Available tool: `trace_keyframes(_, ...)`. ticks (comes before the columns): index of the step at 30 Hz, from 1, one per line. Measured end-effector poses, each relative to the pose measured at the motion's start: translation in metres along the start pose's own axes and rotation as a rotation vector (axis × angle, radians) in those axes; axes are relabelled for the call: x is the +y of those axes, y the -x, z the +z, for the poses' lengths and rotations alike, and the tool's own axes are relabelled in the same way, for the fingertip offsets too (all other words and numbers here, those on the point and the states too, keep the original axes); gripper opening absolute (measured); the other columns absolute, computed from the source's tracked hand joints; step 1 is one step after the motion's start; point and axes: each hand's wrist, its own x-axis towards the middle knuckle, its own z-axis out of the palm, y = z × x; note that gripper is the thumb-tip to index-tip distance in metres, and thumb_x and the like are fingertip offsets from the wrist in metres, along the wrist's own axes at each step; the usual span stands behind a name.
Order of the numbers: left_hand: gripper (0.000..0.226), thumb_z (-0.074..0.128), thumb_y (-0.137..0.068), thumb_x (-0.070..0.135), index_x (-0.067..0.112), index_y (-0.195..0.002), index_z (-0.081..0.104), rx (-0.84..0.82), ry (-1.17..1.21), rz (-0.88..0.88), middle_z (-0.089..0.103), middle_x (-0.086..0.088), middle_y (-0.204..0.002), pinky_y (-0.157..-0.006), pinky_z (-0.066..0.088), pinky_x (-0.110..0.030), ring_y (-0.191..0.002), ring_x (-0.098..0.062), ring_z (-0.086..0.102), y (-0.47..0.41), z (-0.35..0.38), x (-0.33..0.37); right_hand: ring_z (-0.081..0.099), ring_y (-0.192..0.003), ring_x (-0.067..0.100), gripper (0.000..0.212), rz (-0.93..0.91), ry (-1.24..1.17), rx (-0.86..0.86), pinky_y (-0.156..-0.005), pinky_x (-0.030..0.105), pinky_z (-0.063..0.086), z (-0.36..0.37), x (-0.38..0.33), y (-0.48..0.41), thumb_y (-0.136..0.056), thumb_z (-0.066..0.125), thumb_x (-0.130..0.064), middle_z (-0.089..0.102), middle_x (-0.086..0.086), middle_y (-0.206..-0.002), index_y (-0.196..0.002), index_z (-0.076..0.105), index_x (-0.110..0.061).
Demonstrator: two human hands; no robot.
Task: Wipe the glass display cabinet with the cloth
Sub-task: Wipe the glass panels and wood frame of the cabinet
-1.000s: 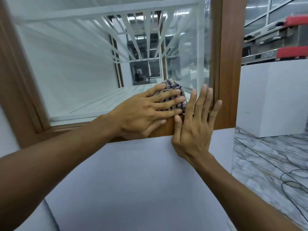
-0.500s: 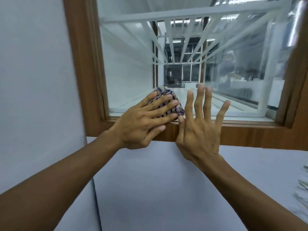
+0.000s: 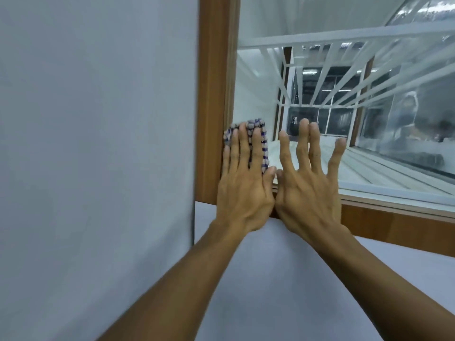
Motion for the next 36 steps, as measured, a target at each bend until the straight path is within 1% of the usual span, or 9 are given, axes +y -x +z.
trace_keyframes(3, 0.068, 0.018, -0.107, 0.040, 0.008, -0.162, -0.005, -0.039, 0.012, -0.030, -0.012, -0.014, -0.171, -0.129, -0.007, -0.041, -0.158, -0.023, -0.017, 0.022, 0.004, 0.006, -0.001, -0.158, 0.036, 0.068, -0.021, -0.042, 0.034, -0.121, 0.070, 0.002, -0.001, 0.003, 0.004, -0.100, 0.020, -0.038, 0.001, 0.022, -0.169, -0.162, 0.017, -0.011)
trace_keyframes(7, 0.072, 0.017, -0.105, 0.040, 0.003, -0.162, -0.007, -0.016, -0.019, -0.097, -0.013, -0.020, -0.170, -0.129, -0.008, -0.043, -0.158, -0.028, -0.018, 0.000, 0.003, 0.013, 0.003, -0.158, 0.037, 0.065, -0.025, -0.102, 0.091, -0.124, 0.063, -0.001, -0.006, 0.007, -0.005, -0.103, 0.020, -0.040, 0.006, 0.021, -0.169, -0.161, 0.025, -0.012)
trace_keyframes(11, 0.069, 0.020, -0.107, 0.037, -0.001, -0.162, 0.001, 0.003, -0.001, -0.124, -0.004, -0.024, -0.170, -0.130, 0.005, -0.049, -0.159, -0.032, -0.010, 0.024, 0.007, 0.028, -0.001, -0.158, 0.036, 0.072, -0.062, -0.085, 0.056, -0.124, 0.064, 0.000, -0.012, 0.013, -0.010, -0.093, 0.025, -0.035, 0.005, 0.023, -0.168, -0.160, 0.025, -0.008)
trace_keyframes(14, 0.069, 0.022, -0.107, 0.038, 0.005, -0.163, -0.001, 0.029, -0.007, -0.113, -0.006, -0.018, -0.171, -0.130, 0.003, -0.047, -0.159, -0.028, -0.013, 0.022, 0.011, 0.020, -0.003, -0.158, 0.035, 0.068, -0.124, -0.010, 0.050, -0.124, 0.065, 0.003, -0.009, 0.022, -0.006, -0.097, 0.031, -0.029, 0.002, 0.023, -0.169, -0.161, 0.021, -0.009)
trace_keyframes(20, 0.068, 0.026, -0.107, 0.037, 0.010, -0.164, -0.001, 0.140, -0.043, -0.032, -0.007, -0.016, -0.172, -0.129, -0.009, -0.039, -0.159, -0.025, -0.012, -0.078, -0.006, 0.010, -0.001, -0.158, 0.033, 0.068, -0.151, 0.048, 0.135, -0.124, 0.064, 0.000, -0.004, 0.030, -0.026, -0.100, 0.039, -0.023, 0.002, 0.020, -0.170, -0.163, 0.016, -0.013)
trace_keyframes(24, 0.068, 0.023, -0.107, 0.036, 0.012, -0.164, -0.005, 0.135, 0.004, -0.046, -0.011, -0.013, -0.172, -0.129, -0.006, -0.043, -0.158, -0.023, -0.016, -0.064, -0.003, 0.018, 0.000, -0.158, 0.034, 0.070, -0.138, 0.071, 0.173, -0.124, 0.061, -0.005, -0.004, 0.030, -0.044, -0.101, 0.039, -0.025, 0.001, 0.019, -0.170, -0.163, 0.010, -0.014)
trace_keyframes(28, 0.066, 0.022, -0.109, 0.037, 0.014, -0.164, -0.006, 0.101, -0.052, -0.035, -0.013, -0.011, -0.172, -0.130, 0.002, -0.049, -0.159, -0.025, -0.013, -0.008, 0.016, 0.018, 0.003, -0.158, 0.034, 0.066, -0.146, 0.073, 0.181, -0.124, 0.063, 0.000, -0.001, 0.030, -0.043, -0.103, 0.035, -0.030, 0.004, 0.019, -0.170, -0.163, 0.014, -0.013)
trace_keyframes(32, 0.063, 0.023, -0.109, 0.037, 0.018, -0.165, 0.003, 0.138, -0.056, 0.059, -0.008, -0.011, -0.173, -0.128, -0.001, -0.046, -0.160, -0.024, -0.009, -0.039, 0.013, 0.023, 0.007, -0.158, 0.033, 0.067, -0.137, 0.081, 0.196, -0.125, 0.062, 0.002, -0.005, 0.040, -0.051, -0.100, 0.035, -0.031, 0.008, 0.018, -0.170, -0.163, 0.017, -0.016)
trace_keyframes(36, 0.063, 0.022, -0.108, 0.040, 0.022, -0.166, 0.004, 0.186, -0.033, 0.093, -0.008, -0.009, -0.173, -0.129, -0.002, -0.048, -0.159, -0.023, -0.011, -0.093, 0.005, 0.040, 0.002, -0.158, 0.032, 0.063, -0.043, 0.104, 0.228, -0.124, 0.063, 0.003, -0.027, 0.065, -0.080, -0.105, 0.031, -0.035, 0.002, 0.018, -0.170, -0.164, 0.013, -0.019)
